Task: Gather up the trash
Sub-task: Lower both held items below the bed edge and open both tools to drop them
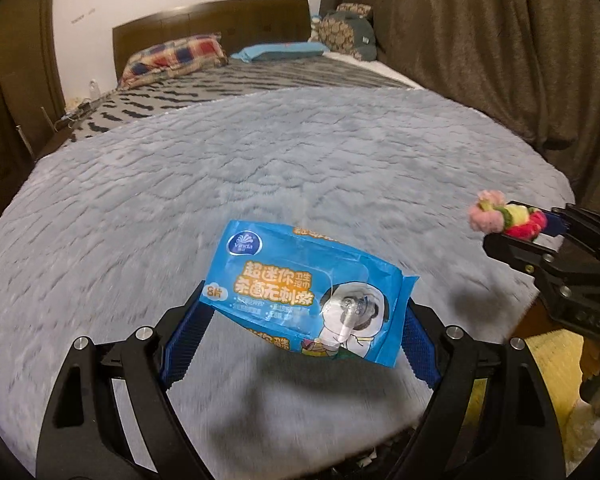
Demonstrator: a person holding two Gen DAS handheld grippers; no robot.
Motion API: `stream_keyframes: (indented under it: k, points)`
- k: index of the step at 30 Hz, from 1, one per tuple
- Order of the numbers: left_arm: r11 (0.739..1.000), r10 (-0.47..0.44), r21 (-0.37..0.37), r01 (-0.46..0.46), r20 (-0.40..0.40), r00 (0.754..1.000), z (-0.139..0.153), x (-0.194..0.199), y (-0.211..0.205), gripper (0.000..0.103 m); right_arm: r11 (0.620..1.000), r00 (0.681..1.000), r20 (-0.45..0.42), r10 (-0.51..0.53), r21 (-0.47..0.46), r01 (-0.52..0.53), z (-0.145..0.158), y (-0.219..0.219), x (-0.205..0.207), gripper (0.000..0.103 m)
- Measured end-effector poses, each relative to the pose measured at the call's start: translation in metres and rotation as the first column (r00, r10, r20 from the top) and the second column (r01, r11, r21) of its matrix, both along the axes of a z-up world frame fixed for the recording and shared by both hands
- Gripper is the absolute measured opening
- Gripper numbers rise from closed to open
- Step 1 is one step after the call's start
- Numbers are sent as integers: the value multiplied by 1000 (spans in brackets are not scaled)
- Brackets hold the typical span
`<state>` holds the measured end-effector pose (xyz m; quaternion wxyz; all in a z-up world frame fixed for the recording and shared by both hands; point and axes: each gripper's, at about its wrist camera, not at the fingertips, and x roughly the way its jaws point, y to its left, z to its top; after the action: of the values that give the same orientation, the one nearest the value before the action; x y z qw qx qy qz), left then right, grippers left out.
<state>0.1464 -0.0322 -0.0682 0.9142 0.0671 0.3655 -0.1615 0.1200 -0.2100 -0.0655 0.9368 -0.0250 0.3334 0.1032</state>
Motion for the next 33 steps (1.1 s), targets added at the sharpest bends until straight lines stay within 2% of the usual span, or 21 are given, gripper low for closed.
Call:
stream_keyframes:
  k: [5, 10, 14, 18, 22, 33]
  points:
    - [1000, 18, 12, -19, 44, 999, 3, -53, 8, 81, 1000, 1000, 20, 4, 17, -4, -4, 5, -39, 53]
    - [999, 29, -24, -28, 41, 999, -3, -92, 18, 82, 999, 1000, 15, 4, 36, -5, -15, 9, -72, 53]
    - [999, 31, -25, -30, 31, 999, -16, -119, 18, 82, 998, 1000, -16, 0, 70, 1, -29, 8, -90, 54]
    - [998, 28, -46, -29, -37, 999, -44, -134, 16, 82, 997, 998, -61, -12, 78, 16, -48, 10, -103, 54]
    - [998, 17, -53, -24, -127, 992, -79, -140, 12, 82, 997, 990, -141, -17, 75, 28, -81, 12, -110, 54]
    - [998, 55, 4, -57, -340, 939, -173, -132, 12, 82, 999, 953, -301, -18, 42, 32, -147, 21, -107, 54]
